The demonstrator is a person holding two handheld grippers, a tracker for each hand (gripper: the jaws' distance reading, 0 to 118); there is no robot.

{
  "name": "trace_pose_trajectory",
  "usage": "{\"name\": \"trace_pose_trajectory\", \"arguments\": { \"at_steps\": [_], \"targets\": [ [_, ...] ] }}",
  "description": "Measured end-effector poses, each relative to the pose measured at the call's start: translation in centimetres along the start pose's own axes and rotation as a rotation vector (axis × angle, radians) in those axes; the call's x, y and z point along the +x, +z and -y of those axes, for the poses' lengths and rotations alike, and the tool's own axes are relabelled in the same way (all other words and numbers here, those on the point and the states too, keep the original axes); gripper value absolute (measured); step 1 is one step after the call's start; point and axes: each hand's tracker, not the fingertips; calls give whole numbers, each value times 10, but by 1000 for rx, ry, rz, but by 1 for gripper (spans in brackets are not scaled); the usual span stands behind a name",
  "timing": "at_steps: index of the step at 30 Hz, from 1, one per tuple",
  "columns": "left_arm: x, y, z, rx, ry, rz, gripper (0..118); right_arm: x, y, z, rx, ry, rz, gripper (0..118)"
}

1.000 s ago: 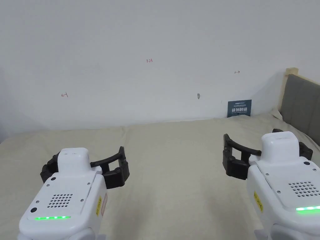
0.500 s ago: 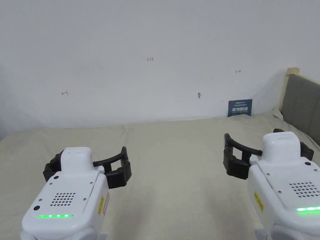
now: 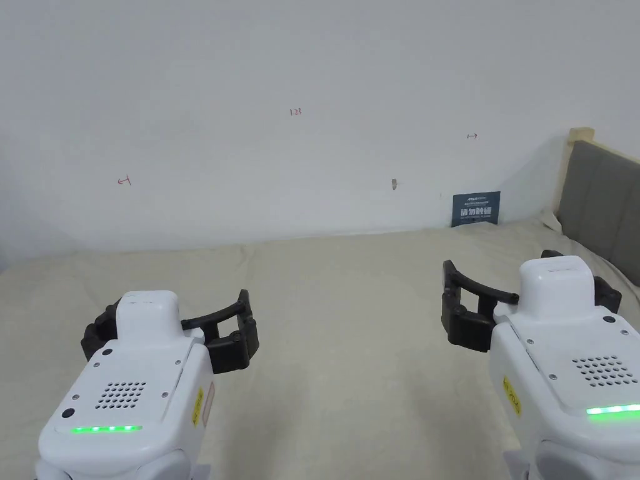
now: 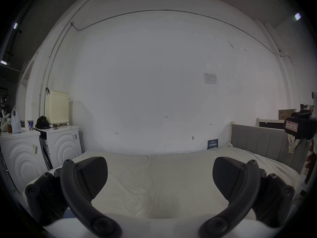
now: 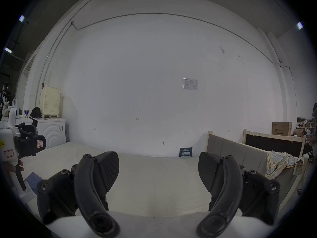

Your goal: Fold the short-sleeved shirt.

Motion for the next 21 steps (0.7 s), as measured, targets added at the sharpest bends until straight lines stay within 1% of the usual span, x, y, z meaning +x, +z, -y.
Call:
{"name": "trace_pose_trajectory", "arguments": {
  "at_steps": [11, 12, 15, 16, 18, 21],
  "targets": [
    [-1, 1, 1, -3, -2, 2, 118, -3, 0, -3, -21, -10, 15, 97],
    [-1, 1, 1, -3, -2, 1, 118, -4, 0, -5, -34, -12, 28, 97],
    [-1, 1, 1, -4, -3, 1, 118, -7, -6, -11, -158, -29, 88, 97],
    [-2, 1, 0, -4, -1, 2, 118, -8, -8, -14, -212, -46, 102, 97],
    [-2, 2, 1, -3, 5, 7, 118, -7, -13, -18, -310, -114, 147, 97],
    [-3, 3, 1, -3, 17, 9, 118, -4, -21, -27, -503, -239, 201, 97]
  ]
}}
